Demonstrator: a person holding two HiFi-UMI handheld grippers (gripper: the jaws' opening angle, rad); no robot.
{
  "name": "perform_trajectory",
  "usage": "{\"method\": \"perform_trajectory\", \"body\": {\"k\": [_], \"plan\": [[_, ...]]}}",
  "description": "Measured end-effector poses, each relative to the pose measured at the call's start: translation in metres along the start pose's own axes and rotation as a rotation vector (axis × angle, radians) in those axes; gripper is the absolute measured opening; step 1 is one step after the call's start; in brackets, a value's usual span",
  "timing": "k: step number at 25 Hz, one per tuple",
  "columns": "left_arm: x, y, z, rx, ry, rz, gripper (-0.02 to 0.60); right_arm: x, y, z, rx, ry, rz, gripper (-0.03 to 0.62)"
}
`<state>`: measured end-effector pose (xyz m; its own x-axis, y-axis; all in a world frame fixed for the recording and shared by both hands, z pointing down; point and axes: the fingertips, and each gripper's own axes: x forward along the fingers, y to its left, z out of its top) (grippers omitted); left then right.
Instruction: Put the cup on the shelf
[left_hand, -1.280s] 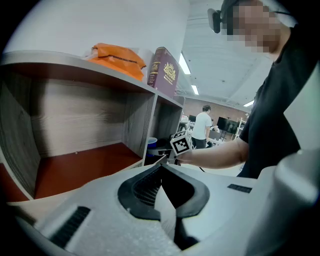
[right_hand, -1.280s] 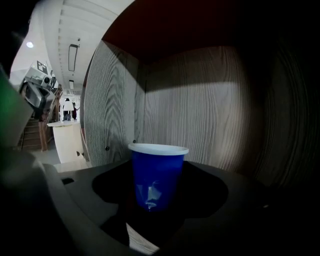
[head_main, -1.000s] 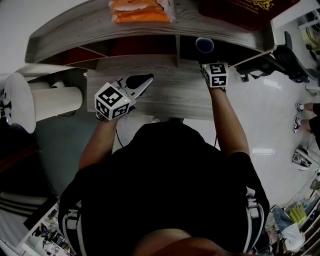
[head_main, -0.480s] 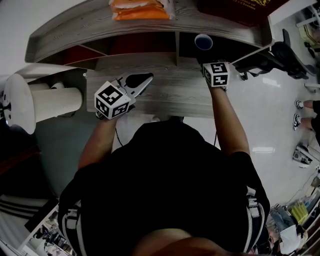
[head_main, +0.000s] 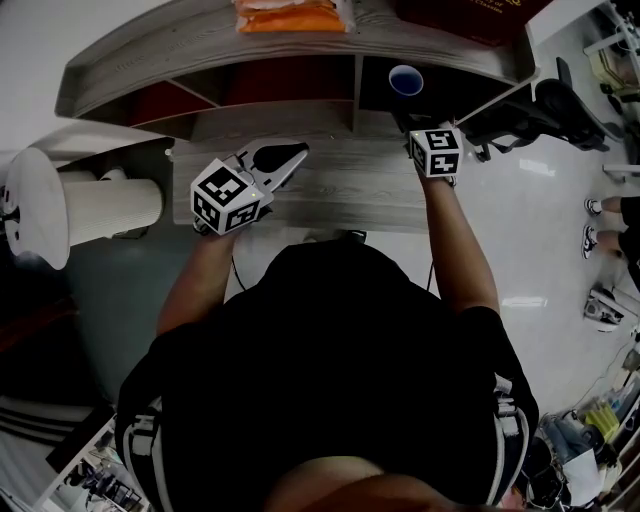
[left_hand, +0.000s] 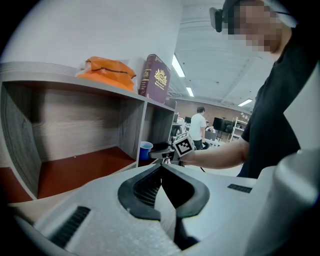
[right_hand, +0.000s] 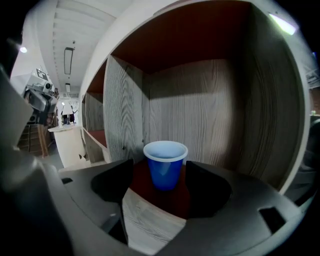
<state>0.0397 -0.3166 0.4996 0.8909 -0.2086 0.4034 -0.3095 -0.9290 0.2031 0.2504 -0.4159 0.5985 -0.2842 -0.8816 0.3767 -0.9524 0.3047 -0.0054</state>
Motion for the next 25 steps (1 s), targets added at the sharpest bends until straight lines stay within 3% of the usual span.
{"method": "perform_trajectory", "body": {"k": [20,25], "plan": [[-0.033,-0.027,0.02,0.061,-0.065,-0.03,0.017,-0.091,0.022,0.064,0.001,-0.139,-0.08,0.313],[-0.044,-0.028,0.02,0.07,-0.084,-0.029,0.017,-0.107,0.031,0.078,0.022,-0.143,-0.091,0.271]]}}
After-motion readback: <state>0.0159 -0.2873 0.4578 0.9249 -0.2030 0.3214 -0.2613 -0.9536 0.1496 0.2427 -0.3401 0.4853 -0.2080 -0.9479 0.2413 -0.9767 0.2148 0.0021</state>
